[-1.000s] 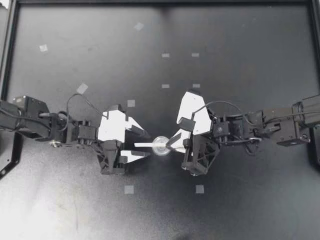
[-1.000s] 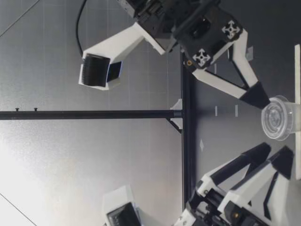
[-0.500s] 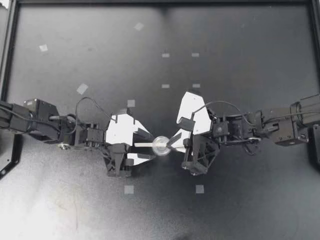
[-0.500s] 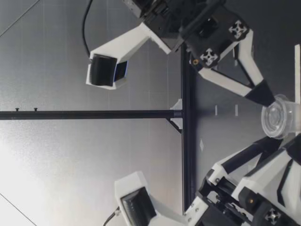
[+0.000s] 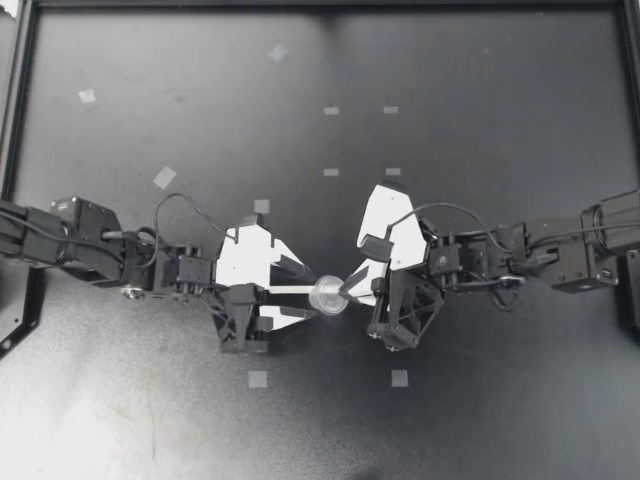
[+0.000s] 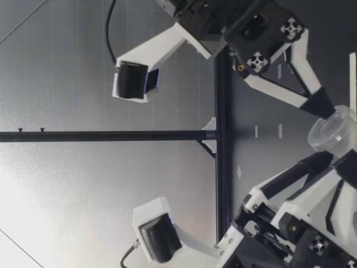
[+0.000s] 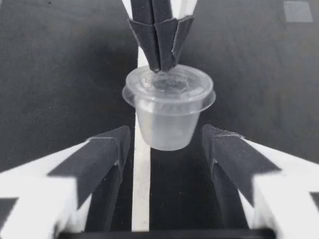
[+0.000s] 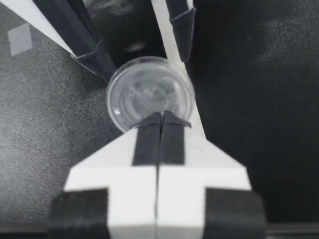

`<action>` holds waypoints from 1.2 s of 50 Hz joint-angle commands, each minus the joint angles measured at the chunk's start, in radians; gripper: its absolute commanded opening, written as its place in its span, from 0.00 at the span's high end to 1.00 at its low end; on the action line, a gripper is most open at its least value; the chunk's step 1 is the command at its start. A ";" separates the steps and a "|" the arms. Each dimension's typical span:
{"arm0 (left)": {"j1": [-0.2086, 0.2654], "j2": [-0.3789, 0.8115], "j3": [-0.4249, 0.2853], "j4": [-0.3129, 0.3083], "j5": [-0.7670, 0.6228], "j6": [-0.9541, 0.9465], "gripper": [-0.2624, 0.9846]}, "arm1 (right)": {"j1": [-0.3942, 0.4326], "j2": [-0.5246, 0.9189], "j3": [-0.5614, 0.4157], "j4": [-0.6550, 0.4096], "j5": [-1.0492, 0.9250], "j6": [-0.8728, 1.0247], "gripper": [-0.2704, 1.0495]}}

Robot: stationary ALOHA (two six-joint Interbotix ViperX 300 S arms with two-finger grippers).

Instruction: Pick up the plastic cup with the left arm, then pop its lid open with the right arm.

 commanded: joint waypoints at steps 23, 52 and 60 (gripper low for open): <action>-0.023 -0.003 -0.061 -0.002 0.087 -0.003 0.31 | -0.005 -0.003 -0.021 0.000 -0.020 0.006 0.88; -0.023 0.029 -0.120 -0.006 0.164 -0.003 0.48 | 0.003 -0.009 -0.023 0.000 -0.021 0.012 0.88; -0.023 -0.005 -0.106 -0.006 0.181 -0.003 0.69 | 0.005 -0.084 -0.003 0.002 0.014 0.052 0.87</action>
